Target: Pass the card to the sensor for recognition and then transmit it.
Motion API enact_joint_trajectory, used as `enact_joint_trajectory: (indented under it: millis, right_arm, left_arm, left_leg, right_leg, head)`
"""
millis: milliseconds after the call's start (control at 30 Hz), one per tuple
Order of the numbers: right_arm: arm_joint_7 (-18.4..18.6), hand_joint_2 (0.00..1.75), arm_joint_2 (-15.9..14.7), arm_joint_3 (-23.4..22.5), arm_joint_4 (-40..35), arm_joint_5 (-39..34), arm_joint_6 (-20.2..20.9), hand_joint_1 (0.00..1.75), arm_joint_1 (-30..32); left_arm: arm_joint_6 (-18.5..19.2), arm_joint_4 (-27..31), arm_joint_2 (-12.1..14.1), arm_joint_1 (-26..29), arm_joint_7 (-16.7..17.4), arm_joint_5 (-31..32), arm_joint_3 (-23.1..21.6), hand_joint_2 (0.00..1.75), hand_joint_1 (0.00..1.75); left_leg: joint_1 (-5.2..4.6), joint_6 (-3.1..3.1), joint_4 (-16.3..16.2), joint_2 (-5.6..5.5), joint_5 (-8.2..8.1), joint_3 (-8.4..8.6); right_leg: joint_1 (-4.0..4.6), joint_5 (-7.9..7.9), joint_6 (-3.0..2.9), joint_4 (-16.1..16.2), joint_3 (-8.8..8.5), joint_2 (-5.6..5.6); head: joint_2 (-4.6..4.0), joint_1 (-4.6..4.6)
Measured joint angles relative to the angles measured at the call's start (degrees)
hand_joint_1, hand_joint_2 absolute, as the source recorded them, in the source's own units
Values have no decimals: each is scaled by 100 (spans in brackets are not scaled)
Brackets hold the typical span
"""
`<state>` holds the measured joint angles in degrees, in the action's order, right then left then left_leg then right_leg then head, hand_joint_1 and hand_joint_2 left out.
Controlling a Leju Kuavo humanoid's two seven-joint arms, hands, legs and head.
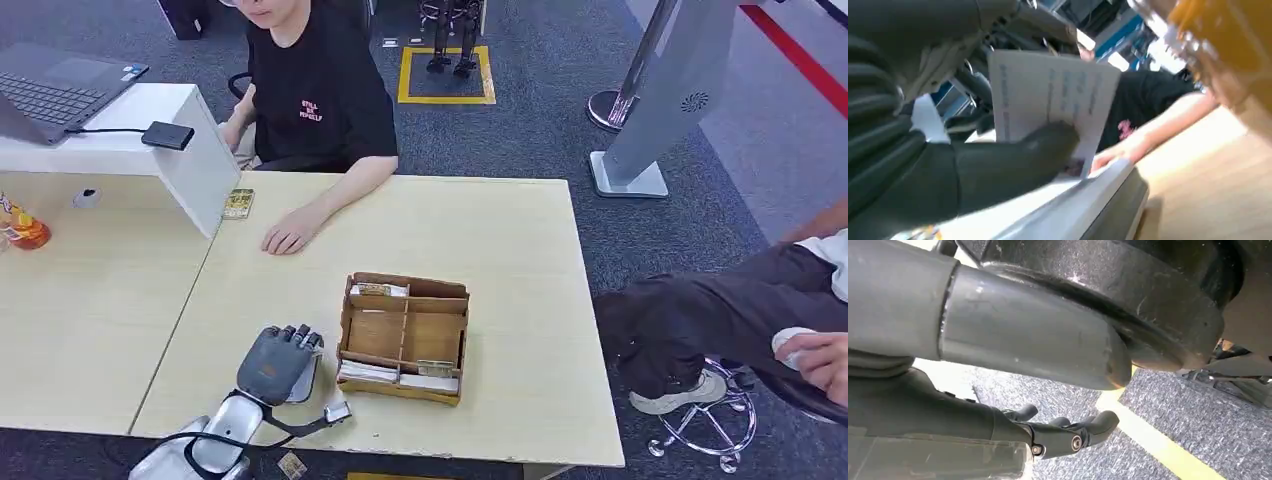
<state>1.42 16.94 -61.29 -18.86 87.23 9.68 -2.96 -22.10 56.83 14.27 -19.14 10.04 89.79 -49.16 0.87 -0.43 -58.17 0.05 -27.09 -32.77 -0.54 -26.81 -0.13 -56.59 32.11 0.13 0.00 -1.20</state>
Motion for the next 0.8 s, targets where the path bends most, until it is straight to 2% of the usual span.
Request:
enact_joint_trajectory:
  millis: [200,533,800]
  right_arm:
    - [-20,0,-26,-9,2,20,9,0,0]
    - [-33,0,-48,-31,2,24,9,0,-2]
    - [-33,0,-61,-35,2,28,9,0,-3]
  left_arm:
    - [225,-59,-64,41,-521,0,387,175,175]
    - [339,-136,-118,50,-814,0,647,175,175]
    - [356,-142,-151,69,-870,0,748,175,175]
  left_leg:
    - [0,0,0,-1,0,2]
    - [0,0,1,-2,0,14]
    - [0,1,2,-2,2,17]
  right_leg:
    - [0,0,0,0,-3,-2]
    - [0,0,0,0,-18,-5]
    - [0,0,0,0,-20,-5]
  head:
    - [0,0]
    - [0,0]
    - [0,0]
